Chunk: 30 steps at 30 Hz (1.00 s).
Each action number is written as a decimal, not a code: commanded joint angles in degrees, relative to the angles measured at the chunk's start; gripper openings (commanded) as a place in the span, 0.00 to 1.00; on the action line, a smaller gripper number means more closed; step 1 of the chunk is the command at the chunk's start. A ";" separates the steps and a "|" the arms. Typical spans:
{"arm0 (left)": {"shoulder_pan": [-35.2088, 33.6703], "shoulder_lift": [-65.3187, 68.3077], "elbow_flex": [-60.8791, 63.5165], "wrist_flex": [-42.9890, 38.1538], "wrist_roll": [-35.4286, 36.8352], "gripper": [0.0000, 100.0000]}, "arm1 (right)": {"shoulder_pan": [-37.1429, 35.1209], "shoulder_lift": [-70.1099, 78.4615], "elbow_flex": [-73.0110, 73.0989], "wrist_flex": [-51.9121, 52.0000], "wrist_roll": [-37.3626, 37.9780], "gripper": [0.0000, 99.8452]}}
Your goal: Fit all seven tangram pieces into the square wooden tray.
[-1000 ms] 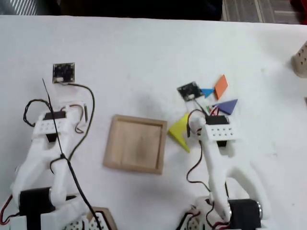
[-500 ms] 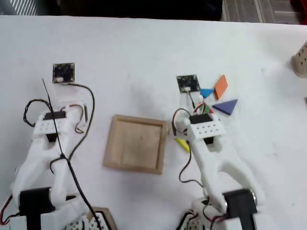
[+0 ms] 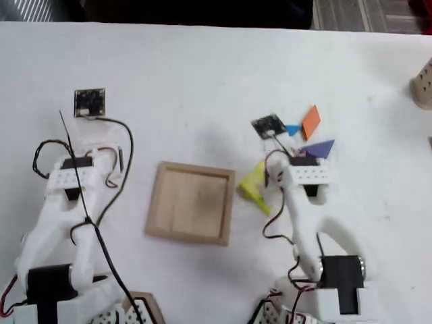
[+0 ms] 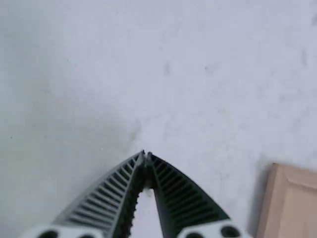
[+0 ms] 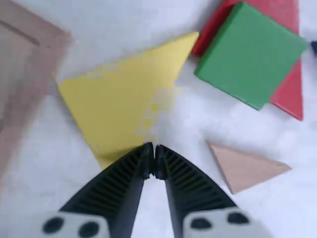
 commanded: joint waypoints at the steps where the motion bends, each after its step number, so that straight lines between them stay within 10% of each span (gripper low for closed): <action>1: -0.66 -2.77 -1.76 -1.49 -0.53 0.02 | 3.56 -0.57 -0.79 0.22 2.90 0.02; 16: -0.66 -2.77 -1.76 -1.58 -0.53 0.02 | -11.74 -8.04 -7.47 -1.80 -35.87 0.02; 30: -0.66 -2.77 -1.76 -1.58 -0.53 0.02 | -15.25 -8.04 8.70 -14.20 -23.82 0.02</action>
